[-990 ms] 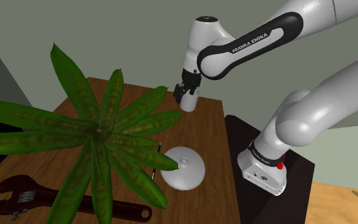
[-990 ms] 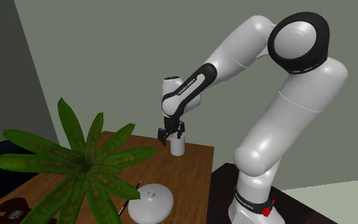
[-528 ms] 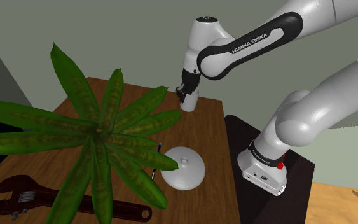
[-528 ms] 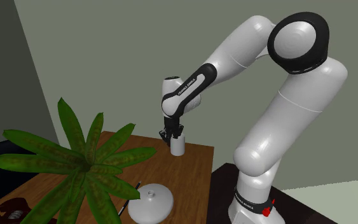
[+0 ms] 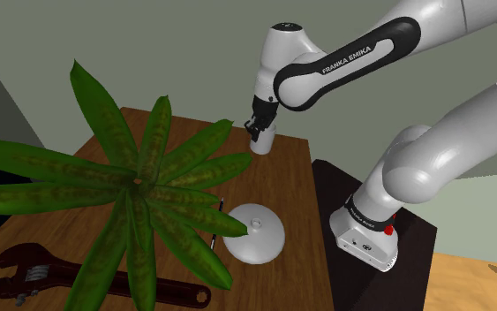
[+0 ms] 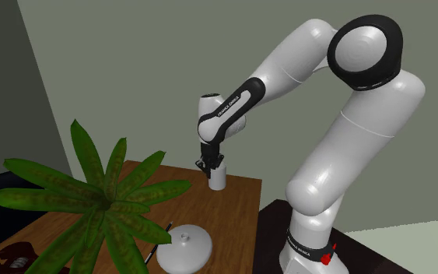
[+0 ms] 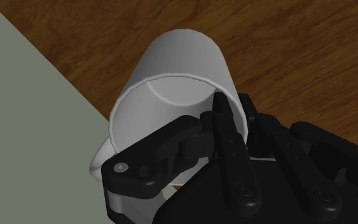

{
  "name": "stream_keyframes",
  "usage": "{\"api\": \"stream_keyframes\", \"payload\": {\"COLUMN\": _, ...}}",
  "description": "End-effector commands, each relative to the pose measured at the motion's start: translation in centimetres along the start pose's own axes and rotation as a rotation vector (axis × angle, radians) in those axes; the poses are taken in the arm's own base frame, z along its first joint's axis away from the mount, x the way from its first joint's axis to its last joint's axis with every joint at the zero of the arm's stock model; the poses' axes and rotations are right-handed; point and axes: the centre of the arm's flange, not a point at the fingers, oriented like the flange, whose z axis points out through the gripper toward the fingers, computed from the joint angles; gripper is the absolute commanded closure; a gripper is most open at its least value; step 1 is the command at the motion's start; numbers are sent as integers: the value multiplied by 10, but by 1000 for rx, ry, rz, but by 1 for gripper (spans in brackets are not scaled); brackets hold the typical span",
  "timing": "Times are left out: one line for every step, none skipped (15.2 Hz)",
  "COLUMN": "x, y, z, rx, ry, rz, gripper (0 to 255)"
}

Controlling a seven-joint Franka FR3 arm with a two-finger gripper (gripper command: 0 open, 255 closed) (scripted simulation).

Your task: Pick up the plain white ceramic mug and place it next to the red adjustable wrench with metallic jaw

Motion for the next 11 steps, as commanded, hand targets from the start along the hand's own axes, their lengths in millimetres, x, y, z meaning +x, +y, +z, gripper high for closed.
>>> {"api": "stream_keyframes", "payload": {"x": 0, "y": 0, "z": -5, "rx": 0, "ry": 0, "rz": 0, "gripper": 255}}
{"api": "stream_keyframes", "payload": {"x": 1, "y": 0, "z": -10, "rx": 0, "ry": 0, "rz": 0, "gripper": 255}}
{"api": "stream_keyframes", "payload": {"x": 1, "y": 1, "z": -16, "rx": 0, "ry": 0, "rz": 0, "gripper": 255}}
{"api": "stream_keyframes", "payload": {"x": 2, "y": 1, "z": -21, "rx": 0, "ry": 0, "rz": 0, "gripper": 255}}
{"api": "stream_keyframes", "payload": {"x": 2, "y": 1, "z": -26, "rx": 0, "ry": 0, "rz": 0, "gripper": 255}}
{"api": "stream_keyframes", "payload": {"x": 2, "y": 1, "z": -32, "rx": 0, "ry": 0, "rz": 0, "gripper": 255}}
{"api": "stream_keyframes", "payload": {"x": 3, "y": 1, "z": -37, "rx": 0, "ry": 0, "rz": 0, "gripper": 255}}
{"api": "stream_keyframes", "payload": {"x": 3, "y": 1, "z": -42, "rx": 0, "ry": 0, "rz": 0, "gripper": 255}}
{"api": "stream_keyframes", "payload": {"x": 4, "y": 1, "z": -47, "rx": 0, "ry": 0, "rz": 0, "gripper": 255}}
{"api": "stream_keyframes", "payload": {"x": 4, "y": 2, "z": -53, "rx": 0, "ry": 0, "rz": 0, "gripper": 255}}
{"api": "stream_keyframes", "payload": {"x": 4, "y": 2, "z": -58, "rx": 0, "ry": 0, "rz": 0, "gripper": 255}}
